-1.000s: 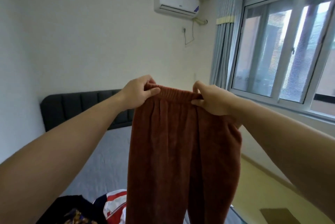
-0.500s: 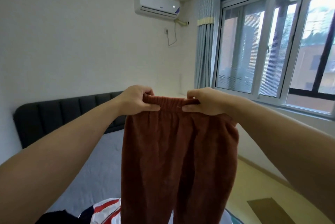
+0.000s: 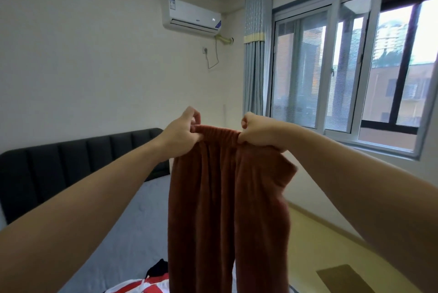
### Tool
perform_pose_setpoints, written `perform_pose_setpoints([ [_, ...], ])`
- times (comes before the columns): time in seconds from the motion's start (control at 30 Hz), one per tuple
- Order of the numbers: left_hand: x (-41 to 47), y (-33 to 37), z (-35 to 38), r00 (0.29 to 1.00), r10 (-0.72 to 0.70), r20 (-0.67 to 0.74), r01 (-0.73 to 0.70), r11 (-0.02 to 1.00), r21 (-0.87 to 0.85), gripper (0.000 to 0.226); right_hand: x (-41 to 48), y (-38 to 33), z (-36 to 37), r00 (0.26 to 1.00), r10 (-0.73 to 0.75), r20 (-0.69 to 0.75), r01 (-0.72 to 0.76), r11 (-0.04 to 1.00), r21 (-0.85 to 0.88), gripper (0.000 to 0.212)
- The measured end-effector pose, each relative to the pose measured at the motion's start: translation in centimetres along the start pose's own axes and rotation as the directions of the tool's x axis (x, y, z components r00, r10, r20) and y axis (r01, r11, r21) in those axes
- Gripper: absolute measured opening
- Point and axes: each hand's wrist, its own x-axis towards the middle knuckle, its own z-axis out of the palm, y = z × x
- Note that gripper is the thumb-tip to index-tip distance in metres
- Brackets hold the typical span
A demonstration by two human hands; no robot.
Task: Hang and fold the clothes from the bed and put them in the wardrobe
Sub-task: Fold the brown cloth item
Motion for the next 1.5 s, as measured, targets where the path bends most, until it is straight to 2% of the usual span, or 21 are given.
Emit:
perform_pose_setpoints([
  [0.03,-0.2,0.8,0.6,0.999,0.027,-0.019,-0.027,1.0,0.002,0.02,0.2,-0.1,0.1,0.997,0.077,0.002,-0.076,0.98,0.185,0.01],
  [0.07,-0.5,1.6,1.3,0.998,0.045,-0.035,-0.046,0.999,-0.02,0.019,0.3,-0.2,0.1,0.987,0.151,0.045,-0.157,0.911,0.382,0.007],
  [0.13,-1.1,3.4,2.4,0.997,0.051,-0.05,-0.056,0.992,-0.113,0.019,0.7,0.0,0.3,0.969,0.205,0.134,-0.244,0.741,0.626,0.016],
  [0.23,-2.5,5.4,3.3,0.998,0.053,-0.039,-0.06,0.973,-0.221,0.005,1.1,0.4,0.3,0.953,0.222,0.207,-0.303,0.644,0.703,0.019],
  [0.33,-3.7,6.2,3.8,0.991,0.134,0.011,-0.13,0.979,-0.159,0.048,1.3,0.9,-0.1,0.943,0.236,0.232,-0.33,0.599,0.729,0.017],
  [0.43,-4.2,6.3,4.7,0.978,0.187,0.094,-0.187,0.982,0.0,0.07,1.1,1.1,-0.1,0.931,0.277,0.239,-0.356,0.535,0.766,0.021],
  [0.47,-3.9,6.0,5.0,0.98,0.179,0.088,-0.181,0.984,0.007,0.068,0.9,1.0,-0.1,0.932,0.283,0.225,-0.351,0.553,0.756,0.02],
  [0.53,-3.1,5.8,4.9,0.989,0.133,0.062,-0.128,0.989,-0.077,0.05,0.5,1.1,0.0,0.946,0.286,0.151,-0.307,0.649,0.696,0.015],
  [0.63,-1.6,5.3,2.7,0.995,0.025,0.097,-0.008,0.985,-0.172,0.026,-0.3,2.3,-0.3,0.977,0.184,0.104,-0.211,0.81,0.548,0.021],
  [0.73,-0.4,3.8,0.5,0.986,0.09,0.14,-0.075,0.992,-0.106,0.022,-1.1,3.5,-0.9,0.991,0.046,0.129,-0.09,0.926,0.365,0.032],
  [0.9,0.8,2.9,-0.5,0.964,0.159,0.213,-0.152,0.987,-0.048,0.02,-1.6,3.7,-1.3,0.977,-0.053,0.207,-0.007,0.96,0.281,0.051],
  [1.0,1.1,2.8,-1.1,0.946,0.21,0.246,-0.206,0.978,-0.044,0.022,-1.8,4.4,-1.2,0.956,-0.069,0.285,0.008,0.978,0.21,0.029],
  [1.03,1.1,2.8,-1.2,0.939,0.225,0.261,-0.221,0.974,-0.044,0.024,-1.9,4.7,-1.3,0.953,-0.061,0.297,0.014,0.987,0.158,0.031],
  [1.13,1.2,2.4,-1.4,0.931,0.224,0.289,-0.216,0.975,-0.061,0.026,-1.7,5.3,-1.4,0.941,-0.059,0.334,0.034,0.996,0.078,0.055],
  [1.23,1.5,1.5,-1.7,0.932,0.172,0.32,-0.147,0.984,-0.101,0.021,-1.3,5.0,-1.4,0.952,-0.127,0.277,0.074,0.979,0.192,0.069],
  [1.3,1.7,1.0,-1.9,0.925,0.146,0.352,-0.063,0.97,-0.236,0.009,-0.8,4.6,-1.4,0.971,-0.143,0.194,0.079,0.949,0.304,0.062],
  [1.37,1.6,0.6,-1.9,0.924,0.123,0.361,0.002,0.945,-0.327,0.006,-0.3,4.4,-1.1,0.98,-0.148,0.136,0.086,0.92,0.383,0.048],
  [1.5,1.6,-0.1,-1.7,0.944,0.089,0.318,-0.003,0.965,-0.261,0.004,0.1,4.2,-0.7,0.973,-0.201,0.111,0.139,0.902,0.409,0.046],
])
